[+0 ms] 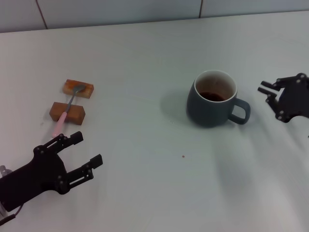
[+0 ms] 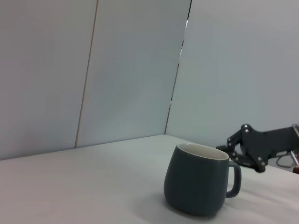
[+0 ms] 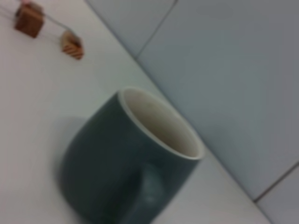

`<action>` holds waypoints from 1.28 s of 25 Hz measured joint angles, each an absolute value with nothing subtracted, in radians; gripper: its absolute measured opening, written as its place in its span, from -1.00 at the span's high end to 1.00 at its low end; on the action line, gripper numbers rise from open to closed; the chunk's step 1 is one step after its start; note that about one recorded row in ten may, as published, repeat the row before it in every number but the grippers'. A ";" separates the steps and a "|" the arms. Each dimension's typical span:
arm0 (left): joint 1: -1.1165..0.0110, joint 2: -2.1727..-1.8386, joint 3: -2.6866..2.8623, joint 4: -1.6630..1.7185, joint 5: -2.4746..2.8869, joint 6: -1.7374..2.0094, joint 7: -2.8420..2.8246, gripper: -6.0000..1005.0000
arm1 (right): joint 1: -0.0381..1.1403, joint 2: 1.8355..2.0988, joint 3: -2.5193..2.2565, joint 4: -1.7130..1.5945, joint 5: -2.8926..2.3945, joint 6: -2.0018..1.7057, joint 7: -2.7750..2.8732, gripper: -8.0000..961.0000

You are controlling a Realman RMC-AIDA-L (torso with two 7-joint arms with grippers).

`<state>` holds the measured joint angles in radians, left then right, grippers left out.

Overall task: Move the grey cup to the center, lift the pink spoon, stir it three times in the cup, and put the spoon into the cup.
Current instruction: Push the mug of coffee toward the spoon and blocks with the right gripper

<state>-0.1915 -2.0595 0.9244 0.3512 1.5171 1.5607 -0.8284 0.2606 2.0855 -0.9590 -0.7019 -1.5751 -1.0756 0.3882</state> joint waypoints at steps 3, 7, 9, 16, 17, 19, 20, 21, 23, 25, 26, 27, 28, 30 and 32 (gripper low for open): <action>-0.195 -2.060 0.923 0.351 1.516 1.560 -0.836 -0.59 | 0.264 2.084 -1.013 -0.697 -1.576 -1.042 0.388 0.80; -0.198 -2.060 0.921 0.355 1.515 1.560 -0.837 -0.59 | 0.270 2.084 -1.034 -0.695 -1.577 -1.025 0.391 0.80; -0.198 -2.060 0.917 0.361 1.515 1.560 -0.837 -0.59 | 0.274 2.085 -1.052 -0.695 -1.574 -1.009 0.395 0.80; -0.200 -2.060 0.913 0.363 1.514 1.560 -0.839 -0.59 | 0.294 2.086 -1.107 -0.697 -1.569 -0.966 0.455 0.80; -0.200 -2.060 0.913 0.363 1.514 1.560 -0.839 -0.59 | 0.296 2.086 -1.112 -0.699 -1.569 -0.966 0.466 0.80; -0.200 -2.060 0.914 0.366 1.514 1.560 -0.840 -0.59 | 0.303 2.086 -1.120 -0.702 -1.568 -0.964 0.490 0.80; -0.200 -2.060 0.914 0.371 1.514 1.560 -0.843 -0.59 | 0.305 2.086 -1.124 -0.703 -1.568 -0.964 0.502 0.80; -0.200 -2.060 0.914 0.371 1.514 1.560 -0.843 -0.59 | 0.309 2.086 -1.131 -0.704 -1.568 -0.964 0.515 0.80; -0.200 -2.060 0.914 0.373 1.514 1.560 -0.844 -0.59 | 0.315 2.086 -1.147 -0.710 -1.568 -0.962 0.547 0.80; -0.200 -2.060 0.913 0.375 1.513 1.560 -0.847 -0.59 | 0.320 2.087 -1.156 -0.713 -1.567 -0.959 0.566 0.80; -0.201 -2.060 0.913 0.376 1.512 1.559 -0.849 -0.59 | 0.320 2.087 -1.156 -0.713 -1.567 -0.959 0.566 0.80; -0.201 -2.060 0.913 0.376 1.512 1.559 -0.849 -0.59 | 0.323 2.087 -1.164 -0.714 -1.567 -0.956 0.578 0.80; -0.201 -2.060 0.913 0.379 1.512 1.557 -0.852 -0.59 | 0.331 2.087 -1.182 -0.716 -1.566 -0.946 0.604 0.80; -0.201 -2.060 0.913 0.381 1.512 1.555 -0.852 -0.59 | 0.335 2.087 -1.193 -0.717 -1.564 -0.939 0.615 0.80; -0.201 -2.060 0.913 0.385 1.512 1.553 -0.853 -0.59 | 0.342 2.088 -1.215 -0.719 -1.552 -0.926 0.631 0.80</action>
<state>-0.2010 -2.0601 0.9127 0.3847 1.5121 1.5526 -0.8525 0.3417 2.0875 -1.2153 -0.7186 -1.5520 -0.9261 0.6313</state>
